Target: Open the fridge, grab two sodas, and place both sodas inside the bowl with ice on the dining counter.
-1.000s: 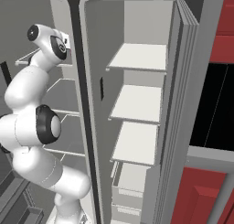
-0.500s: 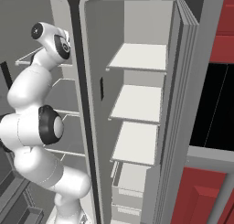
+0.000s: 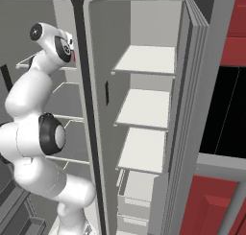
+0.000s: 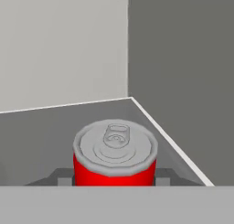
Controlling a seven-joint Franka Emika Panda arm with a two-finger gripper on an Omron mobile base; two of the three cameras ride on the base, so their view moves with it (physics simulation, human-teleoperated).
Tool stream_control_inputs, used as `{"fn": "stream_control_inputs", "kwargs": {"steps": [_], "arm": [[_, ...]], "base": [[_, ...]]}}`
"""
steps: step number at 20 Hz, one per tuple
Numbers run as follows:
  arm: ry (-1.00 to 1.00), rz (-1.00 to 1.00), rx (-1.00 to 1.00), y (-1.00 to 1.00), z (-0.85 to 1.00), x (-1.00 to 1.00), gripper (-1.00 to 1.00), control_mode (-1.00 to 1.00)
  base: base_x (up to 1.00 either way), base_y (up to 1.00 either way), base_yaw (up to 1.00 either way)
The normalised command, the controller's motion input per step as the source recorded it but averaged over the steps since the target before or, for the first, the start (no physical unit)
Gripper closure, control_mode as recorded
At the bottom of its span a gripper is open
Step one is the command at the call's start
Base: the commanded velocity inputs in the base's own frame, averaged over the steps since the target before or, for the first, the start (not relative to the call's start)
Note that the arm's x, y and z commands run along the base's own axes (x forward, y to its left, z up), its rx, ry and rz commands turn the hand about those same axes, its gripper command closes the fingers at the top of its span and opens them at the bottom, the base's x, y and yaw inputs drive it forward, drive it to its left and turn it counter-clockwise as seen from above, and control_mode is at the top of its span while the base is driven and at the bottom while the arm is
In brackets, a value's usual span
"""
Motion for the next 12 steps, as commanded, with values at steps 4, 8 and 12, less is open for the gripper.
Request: {"fn": "stream_control_inputs", "kwargs": {"steps": [4, 8, 12], "arm": [[-0.03, 0.00, 0.00, 0.03, -0.11, -0.65, 1.00, -1.00], [-0.06, 0.00, 0.00, 0.00, 0.04, -0.96, 1.00, -1.00], [-0.01, 0.00, 0.00, 0.00, 0.24, -0.98, 1.00, -1.00]], "base": [[0.00, 0.00, 0.00], [0.00, 0.00, 0.00], [0.00, 0.00, 0.00]]}}
